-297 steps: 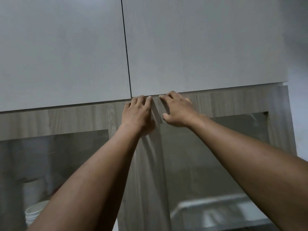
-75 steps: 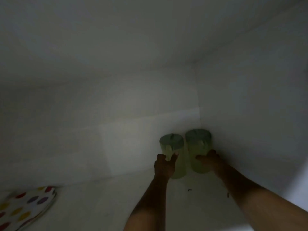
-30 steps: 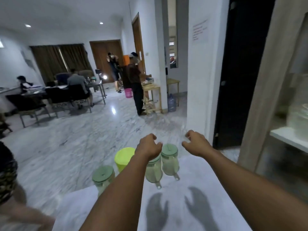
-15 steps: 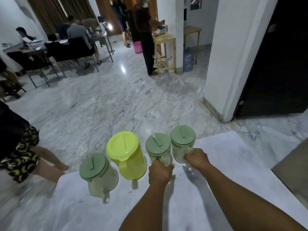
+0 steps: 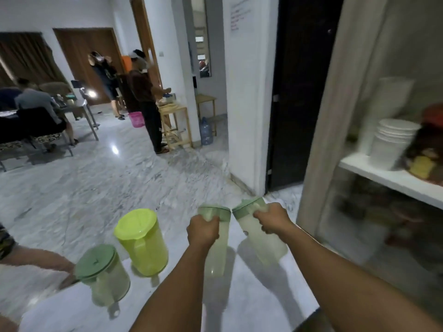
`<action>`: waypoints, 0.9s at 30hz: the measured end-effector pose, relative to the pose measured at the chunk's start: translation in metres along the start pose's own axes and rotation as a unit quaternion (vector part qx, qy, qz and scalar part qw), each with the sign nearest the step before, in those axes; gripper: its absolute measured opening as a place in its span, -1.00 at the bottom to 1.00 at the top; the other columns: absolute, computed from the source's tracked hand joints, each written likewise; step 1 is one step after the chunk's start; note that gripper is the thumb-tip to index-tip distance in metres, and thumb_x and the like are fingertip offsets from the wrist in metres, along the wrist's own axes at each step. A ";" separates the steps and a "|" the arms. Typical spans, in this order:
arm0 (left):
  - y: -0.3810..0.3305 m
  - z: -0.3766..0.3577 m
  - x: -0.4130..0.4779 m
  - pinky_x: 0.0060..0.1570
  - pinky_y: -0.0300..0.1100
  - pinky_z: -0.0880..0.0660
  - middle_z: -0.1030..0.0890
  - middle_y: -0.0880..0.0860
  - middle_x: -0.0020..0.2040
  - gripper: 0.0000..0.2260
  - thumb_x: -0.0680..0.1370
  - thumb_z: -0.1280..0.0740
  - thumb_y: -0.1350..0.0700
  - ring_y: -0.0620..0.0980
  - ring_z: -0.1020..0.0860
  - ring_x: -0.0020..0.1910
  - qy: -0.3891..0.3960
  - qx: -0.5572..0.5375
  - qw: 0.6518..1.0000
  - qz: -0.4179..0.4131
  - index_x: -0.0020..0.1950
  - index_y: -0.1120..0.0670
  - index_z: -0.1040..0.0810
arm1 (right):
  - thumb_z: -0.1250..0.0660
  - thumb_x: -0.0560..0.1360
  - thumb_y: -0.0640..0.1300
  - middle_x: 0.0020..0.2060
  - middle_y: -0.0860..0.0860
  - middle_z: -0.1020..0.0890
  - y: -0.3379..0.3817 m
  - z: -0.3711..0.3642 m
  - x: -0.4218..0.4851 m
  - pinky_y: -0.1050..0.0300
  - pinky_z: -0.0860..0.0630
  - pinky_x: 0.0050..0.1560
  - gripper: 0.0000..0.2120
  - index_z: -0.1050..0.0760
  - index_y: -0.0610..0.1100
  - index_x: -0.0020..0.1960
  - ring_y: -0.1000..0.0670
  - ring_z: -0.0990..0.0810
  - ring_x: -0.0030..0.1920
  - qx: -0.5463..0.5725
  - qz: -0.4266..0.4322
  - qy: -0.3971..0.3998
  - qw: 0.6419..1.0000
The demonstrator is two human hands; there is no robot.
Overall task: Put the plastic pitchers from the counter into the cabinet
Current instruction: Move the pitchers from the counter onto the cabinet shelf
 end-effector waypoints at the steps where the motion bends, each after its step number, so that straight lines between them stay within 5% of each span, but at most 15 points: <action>1: -0.019 -0.007 -0.026 -0.14 0.10 -0.68 -0.67 0.16 -0.27 -0.71 0.43 -0.38 -0.04 0.15 -0.71 -0.29 0.018 -0.013 0.999 -0.023 -0.09 0.20 -0.59 | -0.35 0.40 -0.11 -0.31 -0.13 -0.60 -0.001 0.028 -0.023 0.15 -0.48 -0.43 -0.80 -0.57 -0.24 -0.10 -0.08 -0.56 -0.45 0.003 0.004 -0.021 1.000; 7: -0.102 -0.085 -0.186 -0.31 -0.09 -0.60 -0.60 0.21 -0.13 -0.72 0.52 -0.42 0.04 0.08 -0.63 -0.45 0.196 -0.043 0.973 -0.118 0.01 0.24 -0.52 | -0.39 0.40 -0.12 -0.40 -0.14 -0.52 -0.031 0.216 -0.192 0.17 -0.37 -0.49 -0.81 -0.52 -0.25 -0.13 -0.07 -0.46 -0.49 -0.010 -0.008 -0.155 0.988; 12: -0.174 -0.173 -0.343 -0.32 -0.10 -0.61 -0.51 0.12 -0.28 -0.58 0.52 -0.41 -0.11 0.02 -0.55 -0.50 0.384 -0.015 0.909 -0.162 0.12 0.24 -0.54 | -0.42 0.40 -0.18 -0.48 -0.10 -0.40 -0.063 0.379 -0.354 0.24 -0.23 -0.49 -0.85 -0.45 -0.19 -0.20 -0.01 -0.31 -0.57 -0.037 -0.065 -0.216 0.974; 16: -0.224 -0.235 -0.475 -0.46 -0.23 -0.39 -0.44 0.11 -0.34 -0.60 0.50 -0.38 -0.18 -0.02 -0.40 -0.63 0.487 -0.053 0.848 -0.200 0.02 0.16 -0.58 | -0.36 0.44 -0.20 -0.43 -0.07 -0.34 -0.089 0.491 -0.479 0.21 -0.17 -0.46 -0.88 -0.42 -0.16 -0.13 0.01 -0.25 -0.50 -0.040 -0.126 -0.288 0.949; 21: -0.259 -0.295 -0.603 -0.48 -0.27 -0.34 -0.44 0.07 -0.36 -0.59 0.55 -0.30 -0.17 -0.03 -0.41 -0.62 0.562 -0.079 0.796 -0.210 0.02 0.21 -0.56 | -0.37 0.48 -0.15 -0.39 -0.09 -0.42 -0.106 0.583 -0.602 0.18 -0.24 -0.47 -0.88 -0.49 -0.21 -0.12 0.00 -0.31 -0.49 -0.025 -0.125 -0.429 0.894; 27: -0.285 -0.372 -0.686 -0.27 -0.12 -0.40 -0.58 0.11 -0.18 -0.58 0.57 -0.22 -0.13 0.04 -0.57 -0.34 0.571 -0.127 0.776 -0.236 0.16 0.20 -0.54 | -0.41 0.44 -0.12 -0.40 -0.09 -0.40 -0.146 0.655 -0.650 0.18 -0.22 -0.46 -0.83 -0.45 -0.17 -0.11 -0.02 -0.32 -0.49 0.060 -0.075 -0.539 0.837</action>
Point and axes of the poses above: each hand's wrist, its own x-axis towards the middle knuckle, its own z-axis out of the back of the hand, y = z × x, the point moved 10 cm from there along x, towards the middle knuckle
